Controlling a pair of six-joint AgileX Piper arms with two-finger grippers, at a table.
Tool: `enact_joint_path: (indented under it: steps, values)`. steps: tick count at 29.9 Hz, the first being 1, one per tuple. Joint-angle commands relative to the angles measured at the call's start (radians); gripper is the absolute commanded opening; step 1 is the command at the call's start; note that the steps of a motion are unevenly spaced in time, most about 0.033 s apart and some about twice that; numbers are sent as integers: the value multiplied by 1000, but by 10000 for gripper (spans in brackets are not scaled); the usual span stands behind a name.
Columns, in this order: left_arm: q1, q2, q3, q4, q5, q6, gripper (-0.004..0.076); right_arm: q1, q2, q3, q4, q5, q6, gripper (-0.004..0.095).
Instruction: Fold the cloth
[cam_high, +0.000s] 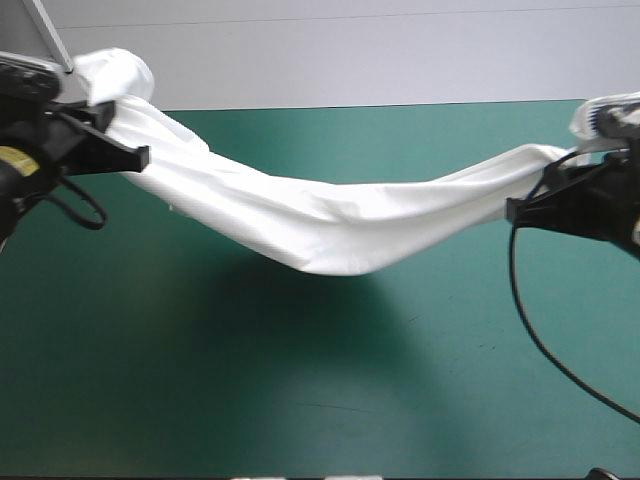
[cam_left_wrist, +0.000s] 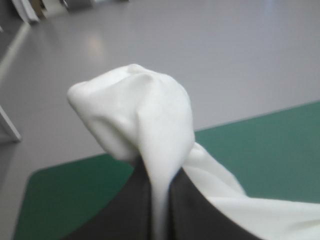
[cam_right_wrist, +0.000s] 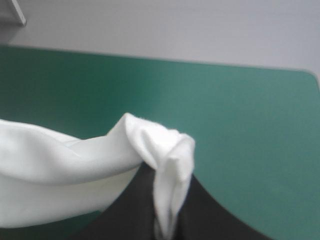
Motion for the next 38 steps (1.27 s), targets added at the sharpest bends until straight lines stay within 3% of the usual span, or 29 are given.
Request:
enact_joint_path:
  steps: [1, 6, 10, 16, 21, 24, 28, 32, 38]
  values:
    - [-5, -82, -113, 142, -6, -58, -10, -2, -22, -151, -111, 1, -65, -12]
    - [-5, -106, -226, 294, 145, -69, -10, -2, -36, -257, -257, 1, -81, -12]
    - [-5, -111, -293, 367, 242, -69, -10, -2, -42, -308, -308, 1, -102, -12]
    - [-5, -118, -283, 270, 268, -63, -10, -2, -17, -313, -224, -24, -116, -12]
    - [-5, -90, -134, 199, 252, -72, -10, -2, 99, -313, -176, -6, -150, -12]
    - [-5, -55, 43, 132, 175, -72, -10, -2, 208, -313, -142, 1, -157, -12]
    - [-5, -1, 274, 92, -89, -81, -10, -2, 372, -313, -157, -17, -162, -14]
    - [-5, 96, 381, 90, -324, -113, -10, -2, 558, -313, -293, -77, -130, -14]
    - [-5, 346, 380, 90, -504, -141, -10, -2, 800, -324, -491, -177, 44, -14]
